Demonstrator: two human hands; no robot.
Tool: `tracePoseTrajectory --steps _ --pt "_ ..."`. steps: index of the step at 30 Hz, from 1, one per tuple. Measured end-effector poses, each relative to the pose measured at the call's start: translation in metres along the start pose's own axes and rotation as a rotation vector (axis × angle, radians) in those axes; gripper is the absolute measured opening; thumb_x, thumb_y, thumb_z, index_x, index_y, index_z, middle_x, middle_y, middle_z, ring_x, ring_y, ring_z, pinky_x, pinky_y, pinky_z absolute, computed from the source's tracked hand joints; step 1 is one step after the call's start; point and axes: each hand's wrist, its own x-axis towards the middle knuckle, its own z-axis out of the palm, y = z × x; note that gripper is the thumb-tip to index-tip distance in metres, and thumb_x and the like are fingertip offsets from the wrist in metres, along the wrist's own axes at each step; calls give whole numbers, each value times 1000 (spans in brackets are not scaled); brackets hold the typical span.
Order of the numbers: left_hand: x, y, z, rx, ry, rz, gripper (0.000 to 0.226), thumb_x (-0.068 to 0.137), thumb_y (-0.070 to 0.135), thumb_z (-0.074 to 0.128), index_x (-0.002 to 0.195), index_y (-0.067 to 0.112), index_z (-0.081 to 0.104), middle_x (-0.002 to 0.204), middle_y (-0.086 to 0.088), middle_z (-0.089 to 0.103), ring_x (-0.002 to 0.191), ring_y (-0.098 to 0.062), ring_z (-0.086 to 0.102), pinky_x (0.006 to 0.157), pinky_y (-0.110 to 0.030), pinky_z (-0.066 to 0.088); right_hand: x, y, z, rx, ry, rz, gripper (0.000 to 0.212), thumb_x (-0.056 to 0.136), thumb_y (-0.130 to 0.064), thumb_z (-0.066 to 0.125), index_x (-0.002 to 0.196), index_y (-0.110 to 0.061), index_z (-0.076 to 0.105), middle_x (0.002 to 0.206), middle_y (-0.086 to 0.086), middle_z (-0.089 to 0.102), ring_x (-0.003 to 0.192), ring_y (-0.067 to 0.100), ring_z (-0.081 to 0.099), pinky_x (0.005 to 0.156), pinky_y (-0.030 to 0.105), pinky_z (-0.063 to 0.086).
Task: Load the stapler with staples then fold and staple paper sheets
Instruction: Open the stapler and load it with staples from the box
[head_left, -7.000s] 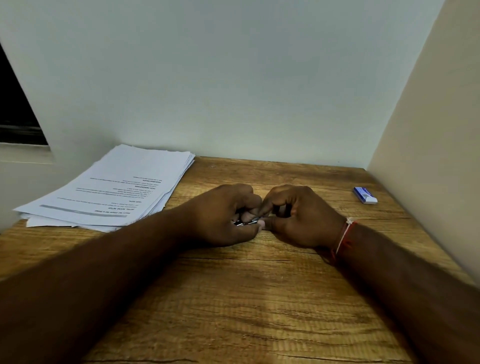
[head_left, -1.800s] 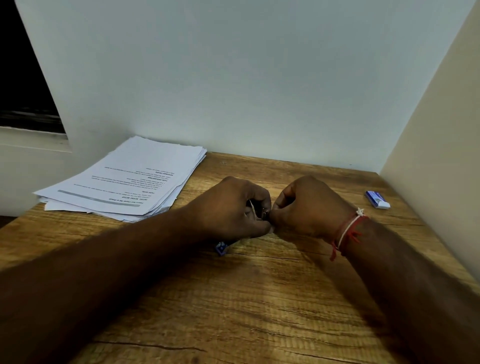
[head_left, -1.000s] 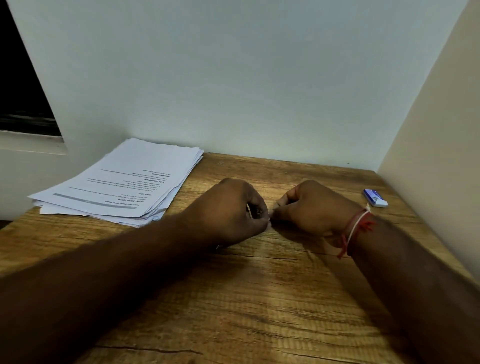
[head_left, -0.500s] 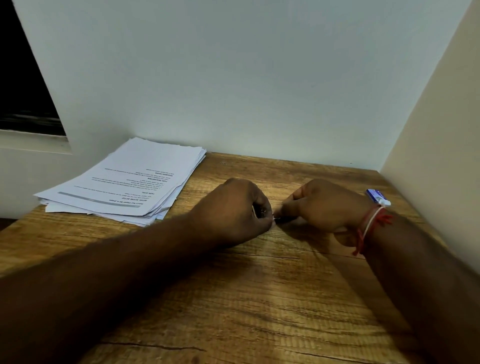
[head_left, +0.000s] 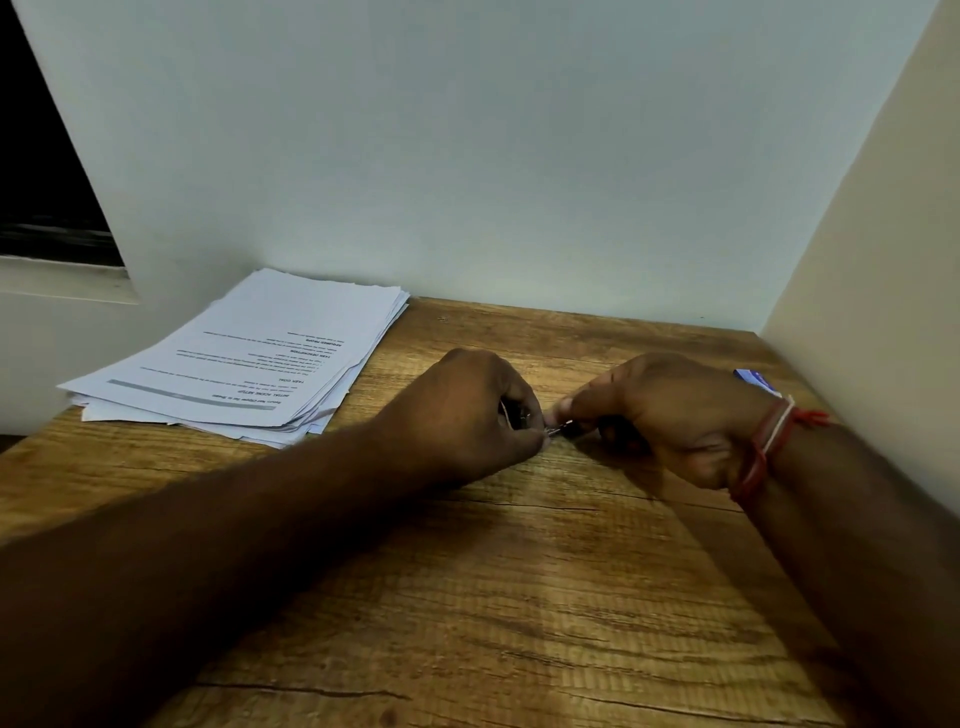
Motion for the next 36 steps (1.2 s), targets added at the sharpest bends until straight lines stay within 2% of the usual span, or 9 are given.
tracePoseTrajectory --steps 3,6,10,15,20,22,25,29,36 --pt "1 0 0 -24 2 -9 10 90 28 92 82 33 88 83 15 79 69 5 70 58 -11 46 1 1 6 -36 29 -51 16 98 -15 78 100 -1 86 81 14 73 59 15 62 58 27 52" --pt "1 0 0 -34 2 -20 8 90 26 93 83 30 89 82 14 80 68 5 71 56 -9 47 2 -1 14 -193 84 -107 21 102 -22 74 92 -9 86 88 18 82 71 18 67 65 30 55" --pt "1 -3 -1 -55 10 -12 11 86 25 96 80 27 87 74 14 79 63 -1 73 63 -27 62 1 -2 21 -228 106 -137 24 105 -21 71 86 -11 83 81 13 77 67 15 63 53 23 51" --pt "1 -9 1 -147 44 -2 27 80 19 101 86 26 77 78 7 79 66 -1 73 64 -24 63 4 -1 22 -144 146 -146 15 101 -20 76 95 -7 83 95 19 83 75 22 69 68 34 56" --pt "1 -9 1 -156 48 0 29 79 19 102 89 23 76 78 6 79 66 -3 74 66 -24 65 4 2 18 -238 242 -229 10 98 -23 81 89 -18 83 86 4 84 77 16 77 74 32 62" --pt "0 -9 0 -165 55 2 29 79 19 102 90 23 75 79 5 79 68 -5 76 68 -27 68 3 4 20 -271 250 -277 9 94 -23 85 86 -19 84 82 -3 84 76 10 79 70 26 63" --pt "1 -10 1 -155 77 14 26 80 19 100 89 22 75 80 5 80 68 -7 77 70 -33 70 2 7 25 -455 325 -348 11 87 -28 89 78 -25 84 74 -15 79 70 -4 73 58 17 55" --pt "1 -10 2 -137 90 19 22 81 15 95 89 21 75 80 4 79 70 -11 78 72 -38 69 -2 7 31 -600 382 -404 12 82 -34 84 71 -30 82 71 -19 77 71 -1 74 77 36 66" --pt "2 -10 2 -143 82 11 23 79 11 93 89 21 75 79 3 79 70 -10 78 71 -39 70 -9 0 37 -716 408 -466 21 78 -54 72 70 -36 79 71 -20 73 79 3 71 103 53 57"
